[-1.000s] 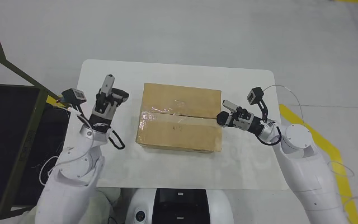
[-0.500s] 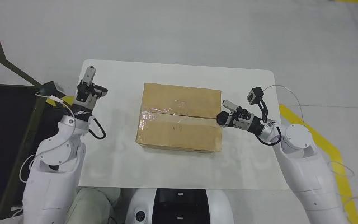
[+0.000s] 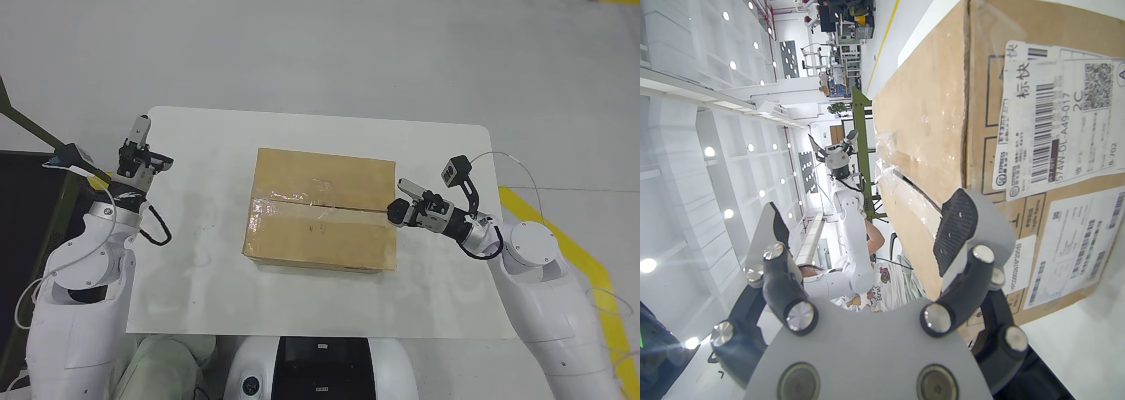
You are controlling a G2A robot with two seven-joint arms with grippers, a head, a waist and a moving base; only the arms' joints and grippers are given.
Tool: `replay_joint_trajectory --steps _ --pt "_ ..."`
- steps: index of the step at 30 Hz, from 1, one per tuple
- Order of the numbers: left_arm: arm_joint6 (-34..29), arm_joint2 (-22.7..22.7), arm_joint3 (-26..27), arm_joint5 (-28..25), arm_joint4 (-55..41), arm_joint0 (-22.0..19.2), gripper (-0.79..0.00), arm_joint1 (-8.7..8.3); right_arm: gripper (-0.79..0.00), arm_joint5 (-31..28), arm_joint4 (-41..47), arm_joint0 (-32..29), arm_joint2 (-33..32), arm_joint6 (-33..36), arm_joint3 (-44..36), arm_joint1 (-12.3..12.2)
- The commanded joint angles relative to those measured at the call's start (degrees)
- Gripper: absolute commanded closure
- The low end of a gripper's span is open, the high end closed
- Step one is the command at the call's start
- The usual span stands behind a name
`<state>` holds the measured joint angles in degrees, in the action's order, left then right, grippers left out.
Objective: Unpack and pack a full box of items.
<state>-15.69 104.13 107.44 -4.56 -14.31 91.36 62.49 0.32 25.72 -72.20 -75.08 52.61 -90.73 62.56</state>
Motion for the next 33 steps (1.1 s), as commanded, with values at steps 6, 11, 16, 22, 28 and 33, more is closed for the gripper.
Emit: replay_joint_trajectory --steps 6,11,16,22,28,33 --pt "0.0 0.0 0.0 0.0 0.0 0.0 -0.785 0.0 -0.785 0.0 0.0 0.0 0.0 0.0 0.0 0.0" --pt "0.0 0.0 0.0 0.0 0.0 0.0 -0.785 0.0 -0.785 0.2 -0.2 0.1 0.5 -1.1 -1.6 0.1" --pt "0.0 0.0 0.0 0.0 0.0 0.0 -0.785 0.0 -0.785 0.8 -1.2 1.4 2.5 -1.7 -3.5 0.4" --pt "0.0 0.0 0.0 0.0 0.0 0.0 -0.785 0.0 -0.785 0.7 -1.5 2.6 4.1 -2.7 -5.0 0.7" --pt "0.0 0.0 0.0 0.0 0.0 0.0 -0.785 0.0 -0.785 1.1 3.0 4.0 5.8 -3.1 -4.9 1.3" --pt "0.0 0.0 0.0 0.0 0.0 0.0 -0.785 0.0 -0.785 2.3 3.9 5.6 8.4 -5.6 -4.5 1.9"
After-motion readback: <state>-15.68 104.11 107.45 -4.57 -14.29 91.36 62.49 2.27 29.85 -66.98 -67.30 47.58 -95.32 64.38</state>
